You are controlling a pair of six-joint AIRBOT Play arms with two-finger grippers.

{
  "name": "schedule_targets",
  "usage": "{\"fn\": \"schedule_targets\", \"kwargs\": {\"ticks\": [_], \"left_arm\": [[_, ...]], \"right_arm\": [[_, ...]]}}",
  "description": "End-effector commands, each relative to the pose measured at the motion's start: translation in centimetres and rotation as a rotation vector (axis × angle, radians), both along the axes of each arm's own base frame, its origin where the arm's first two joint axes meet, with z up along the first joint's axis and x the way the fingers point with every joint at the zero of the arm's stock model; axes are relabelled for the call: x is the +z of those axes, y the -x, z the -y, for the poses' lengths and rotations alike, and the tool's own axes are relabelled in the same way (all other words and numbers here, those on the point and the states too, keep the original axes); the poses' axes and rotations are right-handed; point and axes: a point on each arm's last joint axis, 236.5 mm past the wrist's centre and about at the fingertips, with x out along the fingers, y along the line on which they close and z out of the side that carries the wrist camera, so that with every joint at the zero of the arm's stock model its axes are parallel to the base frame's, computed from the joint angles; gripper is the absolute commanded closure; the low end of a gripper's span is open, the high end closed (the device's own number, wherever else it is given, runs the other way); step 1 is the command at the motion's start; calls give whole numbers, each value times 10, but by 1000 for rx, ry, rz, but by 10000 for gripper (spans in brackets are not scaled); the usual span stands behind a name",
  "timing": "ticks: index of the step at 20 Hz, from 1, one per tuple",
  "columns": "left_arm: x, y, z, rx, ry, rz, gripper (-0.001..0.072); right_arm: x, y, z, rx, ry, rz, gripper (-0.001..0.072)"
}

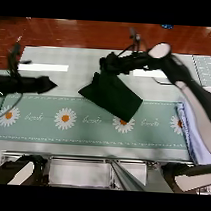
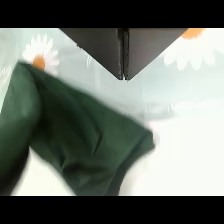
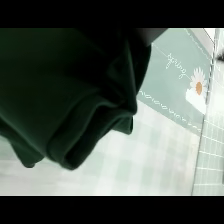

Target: Fold the shirts.

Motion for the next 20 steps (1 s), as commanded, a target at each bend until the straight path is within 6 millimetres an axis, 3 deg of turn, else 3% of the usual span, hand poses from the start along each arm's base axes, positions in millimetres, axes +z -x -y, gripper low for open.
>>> {"fn": "schedule_targets", "kwargs": {"ticks": [1,2,4,6,8,9,11,12,13,14,15,18,20], "left_arm": [[-35,18,19,-17,6,-37,688],[-38,15,23,-18,1,-26,688],[-34,0,19,18,-9,24,688],[-17,-17,0,80,-8,67,688],[3,-28,-24,139,-7,101,688],[9,-31,-34,160,-7,108,688],[12,-31,-47,190,-6,103,688],[10,-30,-46,186,-7,95,688],[7,-28,-44,180,-5,89,688],[4,-26,-40,169,-4,82,688],[1,-24,-36,161,-3,74,688],[-13,-15,-23,126,0,39,688],[-19,-10,-17,108,1,22,688]], "right_arm": [[-45,-3,-43,35,4,-73,445],[-48,-2,-45,41,1,-77,300],[-36,-2,-29,60,-8,-97,299],[1,0,17,88,-14,-111,300],[36,8,86,83,85,-75,300],[43,15,134,41,228,-60,301],[42,36,239,-160,571,-61,300],[38,51,281,-295,687,-71,300],[29,66,304,-408,732,-82,300],[13,81,312,-493,721,-92,300],[-8,94,308,-557,662,-103,300],[-74,123,259,-627,398,-221,300],[-109,130,233,-637,309,-279,299]]}}
